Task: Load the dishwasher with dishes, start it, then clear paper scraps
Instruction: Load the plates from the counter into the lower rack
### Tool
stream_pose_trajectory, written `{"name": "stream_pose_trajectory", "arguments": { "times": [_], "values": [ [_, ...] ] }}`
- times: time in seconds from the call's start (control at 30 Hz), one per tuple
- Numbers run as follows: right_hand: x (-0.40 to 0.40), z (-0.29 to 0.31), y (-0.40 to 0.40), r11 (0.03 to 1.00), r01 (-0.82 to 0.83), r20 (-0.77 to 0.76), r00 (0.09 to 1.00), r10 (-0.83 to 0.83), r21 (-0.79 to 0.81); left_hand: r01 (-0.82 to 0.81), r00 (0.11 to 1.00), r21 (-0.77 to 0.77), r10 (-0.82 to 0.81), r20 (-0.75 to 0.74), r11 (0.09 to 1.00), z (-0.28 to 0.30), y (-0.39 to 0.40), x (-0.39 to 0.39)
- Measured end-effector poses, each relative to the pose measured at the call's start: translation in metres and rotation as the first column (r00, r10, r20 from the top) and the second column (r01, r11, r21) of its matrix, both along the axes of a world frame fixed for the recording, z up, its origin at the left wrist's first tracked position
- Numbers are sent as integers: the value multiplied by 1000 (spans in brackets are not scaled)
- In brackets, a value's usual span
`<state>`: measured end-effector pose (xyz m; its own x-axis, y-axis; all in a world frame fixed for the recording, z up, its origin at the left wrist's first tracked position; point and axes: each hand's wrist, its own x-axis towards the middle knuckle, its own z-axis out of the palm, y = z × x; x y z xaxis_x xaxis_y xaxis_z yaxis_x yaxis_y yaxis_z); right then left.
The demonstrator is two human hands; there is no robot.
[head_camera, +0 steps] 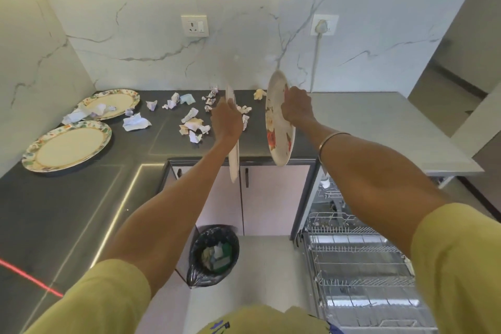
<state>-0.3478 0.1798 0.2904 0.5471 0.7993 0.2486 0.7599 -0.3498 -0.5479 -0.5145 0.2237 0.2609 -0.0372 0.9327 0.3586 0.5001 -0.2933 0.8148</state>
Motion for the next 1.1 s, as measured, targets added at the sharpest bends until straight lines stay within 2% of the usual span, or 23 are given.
{"name": "stream_pose_trajectory", "arguments": {
  "times": [0.3,0.6,1.1],
  "values": [
    [-36,-32,-96,998,52,-42,998,-54,-35,59,998,-55,-59,-16,997,-30,-79,-26],
    [-37,-71,-188,974,160,-13,986,-164,-163,149,988,-156,-154,-22,976,-65,-163,-22],
    [46,-134,-326,908,285,-109,937,-332,-307,313,933,-275,-349,-91,909,-104,-286,67]
  ]
}}
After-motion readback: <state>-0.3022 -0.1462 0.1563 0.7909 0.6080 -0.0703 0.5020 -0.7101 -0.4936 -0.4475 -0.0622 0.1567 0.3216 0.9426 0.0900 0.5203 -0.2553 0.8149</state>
